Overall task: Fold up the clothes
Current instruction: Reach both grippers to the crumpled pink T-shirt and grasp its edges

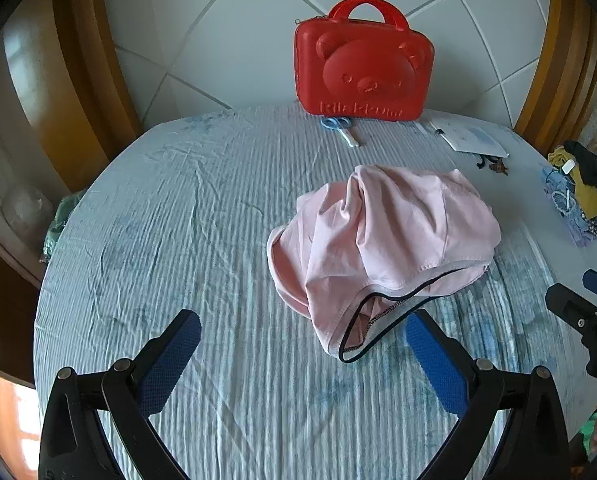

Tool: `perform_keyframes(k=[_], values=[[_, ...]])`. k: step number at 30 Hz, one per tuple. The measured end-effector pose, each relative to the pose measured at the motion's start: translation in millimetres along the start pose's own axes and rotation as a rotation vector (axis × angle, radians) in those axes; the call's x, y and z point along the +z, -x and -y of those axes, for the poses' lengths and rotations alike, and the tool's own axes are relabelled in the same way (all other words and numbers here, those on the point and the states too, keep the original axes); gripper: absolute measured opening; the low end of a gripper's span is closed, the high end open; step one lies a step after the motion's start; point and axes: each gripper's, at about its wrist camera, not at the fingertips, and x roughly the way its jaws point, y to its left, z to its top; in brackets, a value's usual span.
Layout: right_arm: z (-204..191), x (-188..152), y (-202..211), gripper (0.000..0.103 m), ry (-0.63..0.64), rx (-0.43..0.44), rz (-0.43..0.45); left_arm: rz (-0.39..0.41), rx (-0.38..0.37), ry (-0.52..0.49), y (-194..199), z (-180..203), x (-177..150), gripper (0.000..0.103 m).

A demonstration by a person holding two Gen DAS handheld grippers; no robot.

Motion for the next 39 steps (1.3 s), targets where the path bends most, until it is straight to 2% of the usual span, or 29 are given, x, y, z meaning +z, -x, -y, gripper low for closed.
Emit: perform_keyframes(k=[12, 19, 23, 26, 29, 30, 33, 34, 36, 37, 39], values=[[-1, 6, -17, 0.103, -0.010, 0.029, -0.056, -0.046, -0.023, 0.002, -21, -8, 3, 0.103], [-24, 9, -55, 0.103, -0.001, 0.120, -0.129, -0.082, 0.011, 0.007, -50, -41, 0, 0.103], [-29, 16, -88, 0.103, -0.040, 0.147, -0.180, -0.091, -0.032, -0.001, -71, -48, 3, 0.103], [-24, 22, -106, 0.103, -0.073, 0.139, -0.199, -0.112, -0.087, -0.018, -95, -38, 9, 0.103], [-10, 30, -111, 0.091, -0.111, 0.119, -0.195, -0.147, -0.128, -0.044, -123, -20, 14, 0.103], [-6, 32, -111, 0.091, -0.115, 0.110, -0.194, -0.160, -0.156, -0.087, -134, -13, 15, 0.103], [10, 34, -114, 0.091, -0.116, 0.099, -0.207, -0.213, -0.158, -0.133, -164, 10, 14, 0.101], [14, 35, -119, 0.091, -0.114, 0.105, -0.218, -0.219, -0.156, -0.140, -172, 15, 13, 0.095], [20, 36, -127, 0.091, -0.110, 0.104, -0.218, -0.227, -0.149, -0.139, -179, 18, 15, 0.040], [21, 39, -133, 0.091, -0.107, 0.115, -0.221, -0.231, -0.151, -0.121, -180, 14, 18, 0.036], [22, 40, -144, 0.090, -0.111, 0.148, -0.237, -0.223, -0.195, -0.115, -178, 3, 26, 0.019]])
